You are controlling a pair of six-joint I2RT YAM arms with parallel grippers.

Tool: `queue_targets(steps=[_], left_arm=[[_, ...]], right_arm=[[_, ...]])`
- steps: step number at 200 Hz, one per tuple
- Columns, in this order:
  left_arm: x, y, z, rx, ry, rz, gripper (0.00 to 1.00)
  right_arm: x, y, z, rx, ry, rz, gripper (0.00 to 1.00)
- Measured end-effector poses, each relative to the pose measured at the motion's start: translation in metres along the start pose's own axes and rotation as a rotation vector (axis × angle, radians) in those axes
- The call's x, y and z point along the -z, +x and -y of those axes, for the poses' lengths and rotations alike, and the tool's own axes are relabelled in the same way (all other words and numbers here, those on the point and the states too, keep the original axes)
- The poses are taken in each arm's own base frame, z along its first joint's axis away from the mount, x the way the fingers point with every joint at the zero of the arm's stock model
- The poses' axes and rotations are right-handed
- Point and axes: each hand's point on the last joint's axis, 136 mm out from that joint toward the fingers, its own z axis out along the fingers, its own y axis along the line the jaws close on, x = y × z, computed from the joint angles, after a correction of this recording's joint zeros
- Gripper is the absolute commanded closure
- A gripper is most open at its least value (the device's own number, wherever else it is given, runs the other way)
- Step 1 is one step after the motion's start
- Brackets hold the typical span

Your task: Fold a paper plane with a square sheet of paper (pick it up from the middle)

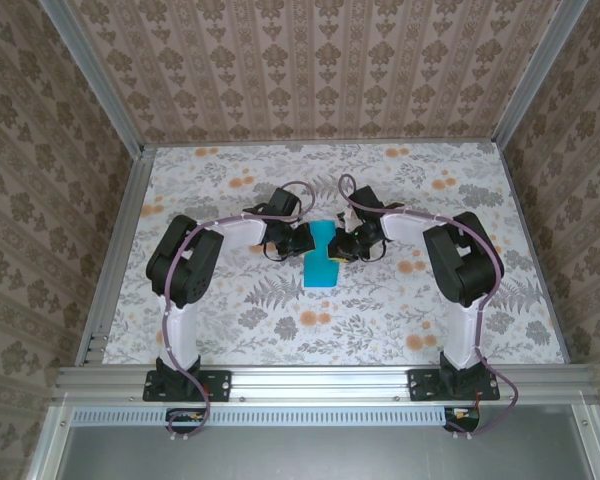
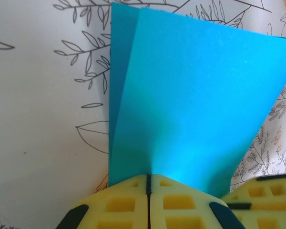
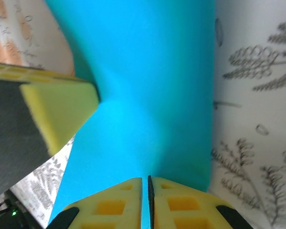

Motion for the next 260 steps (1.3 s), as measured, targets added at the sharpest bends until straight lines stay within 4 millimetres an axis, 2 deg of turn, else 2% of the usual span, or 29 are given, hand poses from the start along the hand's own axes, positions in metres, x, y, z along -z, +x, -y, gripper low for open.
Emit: queue_targets(steps=[42,98,147,175,260], left_arm=[[0.0,0.0,0.0,0.001,-0.001,0.0,0.93],[-0.001,0.0,0.0,0.0,0.001,0.001,0.93],[-0.001,0.0,0.0,0.0,0.001,0.001,0.93],[-0.001,0.0,0.0,0.0,0.001,0.001,0.93],[-0.001,0.0,0.0,-0.001,0.001,0.002,0.93]], right_arm=[[-0.009,0.027,0.008,-0.047,-0.021,-0.049,0.87],[-0.008,0.029,0.005,-0.039,-0.039,-0.043,0.86],[-0.003,0.047,-0.003,-0.031,-0.077,-0.064,0.86],[-0.01,0.063,0.003,-0.052,-0.075,-0.098,0.87],[-0.007,0.064,0.0,-0.044,-0.084,-0.091,0.86]])
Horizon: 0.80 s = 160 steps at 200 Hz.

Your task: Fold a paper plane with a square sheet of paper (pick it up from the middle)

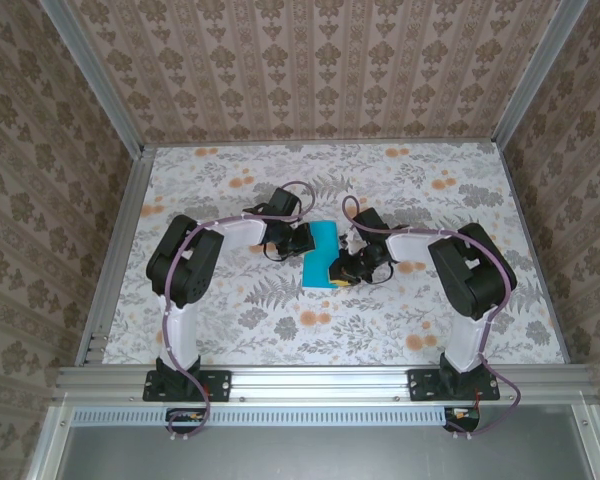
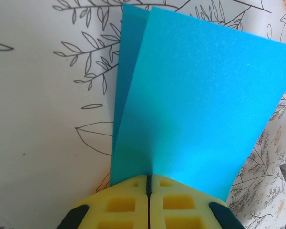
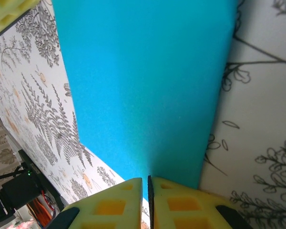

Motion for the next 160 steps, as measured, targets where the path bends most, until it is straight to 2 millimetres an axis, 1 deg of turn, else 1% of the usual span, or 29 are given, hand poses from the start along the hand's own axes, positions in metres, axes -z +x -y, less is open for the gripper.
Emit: queue_targets(steps=[27,62,77,90,100,117,130,146,160], left_arm=[[0.0,0.0,0.0,0.0,0.0,0.0,0.93],[0.0,0.0,0.0,-0.002,0.0,-0.001,0.93],[0.0,0.0,0.0,-0.003,0.0,-0.001,0.93],[0.0,0.0,0.0,-0.003,0.0,-0.001,0.93],[0.0,0.0,0.0,-0.003,0.0,-0.001,0.93],[0.0,0.0,0.0,-0.006,0.0,-0.001,0.93],[0.0,0.0,0.0,-0.007,0.0,-0.001,0.93],[0.0,0.0,0.0,-0.012,0.0,-0.001,0.93],[0.0,0.0,0.0,-0.017,0.0,-0.002,0.93]], right_arm=[[-0.001,0.006,0.005,-0.009,0.007,-0.01,0.87],[0.0,0.005,0.004,-0.01,0.009,-0.011,0.86],[0.003,0.0,0.0,-0.009,0.007,-0.005,0.86],[0.009,-0.011,-0.008,0.004,0.0,0.02,0.86],[0.015,-0.024,-0.016,0.021,-0.011,0.052,0.86],[0.027,-0.051,-0.033,0.054,-0.025,0.118,0.86],[0.033,-0.073,-0.043,0.073,-0.036,0.156,0.87],[0.031,-0.093,-0.044,0.077,-0.039,0.182,0.87],[0.024,-0.102,-0.034,0.058,-0.026,0.181,0.87]])
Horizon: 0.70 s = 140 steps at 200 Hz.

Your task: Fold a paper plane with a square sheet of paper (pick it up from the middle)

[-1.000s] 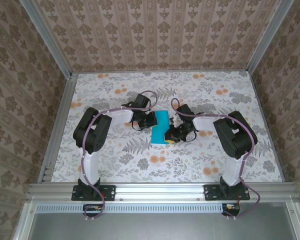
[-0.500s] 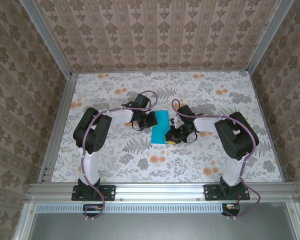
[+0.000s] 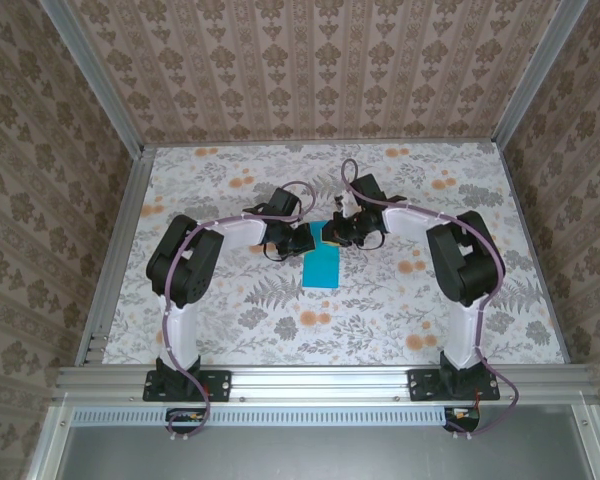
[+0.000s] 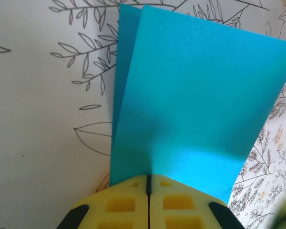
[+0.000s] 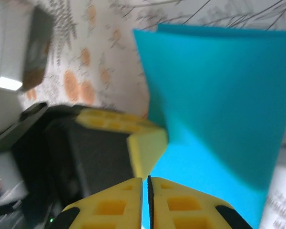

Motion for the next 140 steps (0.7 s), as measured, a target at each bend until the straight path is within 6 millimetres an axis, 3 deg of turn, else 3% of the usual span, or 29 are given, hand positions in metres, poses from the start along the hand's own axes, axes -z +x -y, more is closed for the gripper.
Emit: queue_targets(steps=[51,140], left_arm=[[0.0,0.0,0.0,-0.014,-0.003,-0.003,0.93],[0.0,0.0,0.0,-0.021,-0.008,-0.009,0.93]], right_arm=[[-0.019,-0.007,0.039,-0.064,0.085,-0.008,0.87],[-0.014,-0.016,0.039,-0.099,0.073,0.012,0.87]])
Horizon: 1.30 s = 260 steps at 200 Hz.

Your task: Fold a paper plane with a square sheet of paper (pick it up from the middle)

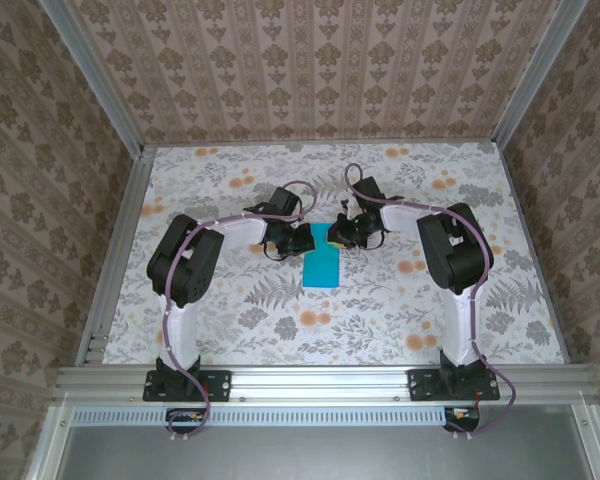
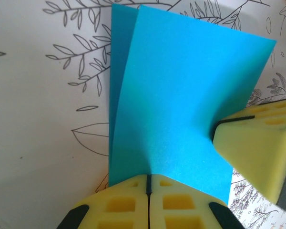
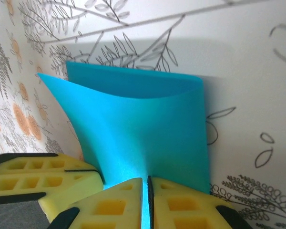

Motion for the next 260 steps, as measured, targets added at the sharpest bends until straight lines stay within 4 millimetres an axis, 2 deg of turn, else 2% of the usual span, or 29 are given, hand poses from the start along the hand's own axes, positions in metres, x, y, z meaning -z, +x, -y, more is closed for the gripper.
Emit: queue_targets(steps=[37,59,93,121,156,173,204,260], left_arm=[[0.0,0.0,0.0,-0.008,0.0,-0.001,0.93],[0.0,0.0,0.0,-0.011,-0.002,-0.001,0.93],[0.0,0.0,0.0,-0.014,-0.002,-0.001,0.93],[0.0,0.0,0.0,-0.016,-0.002,-0.001,0.93],[0.0,0.0,0.0,-0.018,-0.002,-0.002,0.93],[0.0,0.0,0.0,-0.018,-0.002,-0.002,0.93],[0.0,0.0,0.0,-0.02,-0.003,-0.003,0.93],[0.0,0.0,0.0,-0.025,-0.003,-0.003,0.93]], right_arm=[[0.003,-0.019,-0.002,-0.005,-0.002,0.046,0.86],[-0.002,-0.02,0.007,-0.027,0.019,0.045,0.87],[0.0,-0.024,0.01,-0.038,0.034,0.052,0.89],[0.003,-0.028,0.007,-0.036,0.034,0.063,0.89],[0.012,-0.05,-0.007,-0.013,0.022,0.114,0.89],[0.012,-0.056,-0.007,-0.01,0.03,0.132,0.89],[-0.002,-0.053,0.011,-0.038,0.073,0.109,0.89],[0.004,-0.059,0.012,-0.036,0.095,0.122,0.87]])
